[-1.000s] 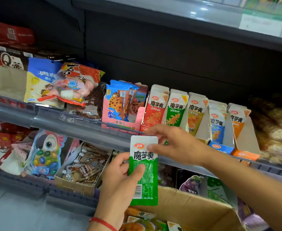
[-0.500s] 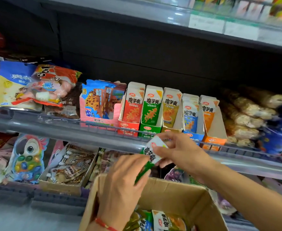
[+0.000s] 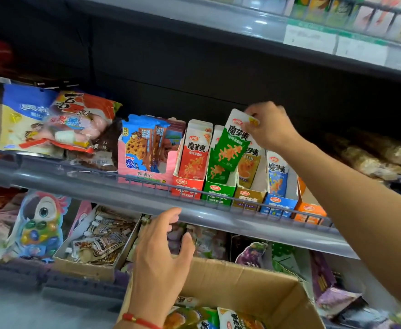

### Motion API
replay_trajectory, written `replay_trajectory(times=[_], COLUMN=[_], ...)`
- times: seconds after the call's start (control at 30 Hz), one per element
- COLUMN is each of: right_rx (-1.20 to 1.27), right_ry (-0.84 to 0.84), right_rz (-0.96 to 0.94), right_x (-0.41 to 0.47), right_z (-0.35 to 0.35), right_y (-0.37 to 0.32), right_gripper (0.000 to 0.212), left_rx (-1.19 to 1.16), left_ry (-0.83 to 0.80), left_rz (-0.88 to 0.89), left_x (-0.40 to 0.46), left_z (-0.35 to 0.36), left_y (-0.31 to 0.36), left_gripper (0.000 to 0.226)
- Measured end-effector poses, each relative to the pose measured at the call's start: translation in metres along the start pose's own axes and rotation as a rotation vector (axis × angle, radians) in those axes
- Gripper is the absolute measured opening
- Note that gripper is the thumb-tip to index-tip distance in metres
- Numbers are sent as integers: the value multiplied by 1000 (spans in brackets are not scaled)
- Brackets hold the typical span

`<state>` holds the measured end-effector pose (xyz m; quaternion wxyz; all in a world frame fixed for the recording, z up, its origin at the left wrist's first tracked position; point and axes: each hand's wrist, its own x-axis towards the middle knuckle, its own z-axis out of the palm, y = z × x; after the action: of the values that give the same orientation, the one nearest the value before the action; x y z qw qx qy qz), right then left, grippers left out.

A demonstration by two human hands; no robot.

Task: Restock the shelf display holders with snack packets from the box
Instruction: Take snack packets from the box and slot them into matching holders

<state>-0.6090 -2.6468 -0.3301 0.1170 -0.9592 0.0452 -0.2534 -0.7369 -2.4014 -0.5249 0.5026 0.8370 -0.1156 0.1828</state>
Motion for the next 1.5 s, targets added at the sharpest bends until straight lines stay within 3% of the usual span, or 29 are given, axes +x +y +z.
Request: replay_trajectory(times=[0.23,0.5,0.67,0.73,0.87,0.93,1.03,1.1,1.2,1.33,1.5], right_rx=[-279,-356,-377,-319,-45,113,147,16,-230,-340,-386], right_ry=[-155,65,112,113,154,31,-402,-719,-985,-1118,-1091], right_rz=[-84,-173,-184,-204,-352,-423,-376,-309,-228,-166,-199], right_x=[1,7,3,-6,-65,-120,-205,-250,-293,-315,-320], right_z=[43,57,60,57,49,48,61,79,112,153,178], right_y=[-9,-8,-6,-8,-10,-6,13,31,60,79,87], right_gripper=[34,28,24,24,19,17,14,16,35,55,68], left_rx=[-73,-73,-32,40,273,367,447,497,572,602,595], left_ry=[-12,-15,-40,-134,-522,-718,-968,-1045,-1109,-1130,-1120], left_rz=[-65,-113,-130,-105,-17,21,18,23,31,22,5], left_x=[8,10,10,8,-2,-13,-30,-39,-47,-49,-49], left_z=[-1,-2,-4,-4,-3,1,7,8,9,16,31], left_y=[-7,-12,-6,-7,-13,-14,-19,-24,-28,-25,-21], left_gripper=[50,53,50,43,34,38,40,41,43,43,42])
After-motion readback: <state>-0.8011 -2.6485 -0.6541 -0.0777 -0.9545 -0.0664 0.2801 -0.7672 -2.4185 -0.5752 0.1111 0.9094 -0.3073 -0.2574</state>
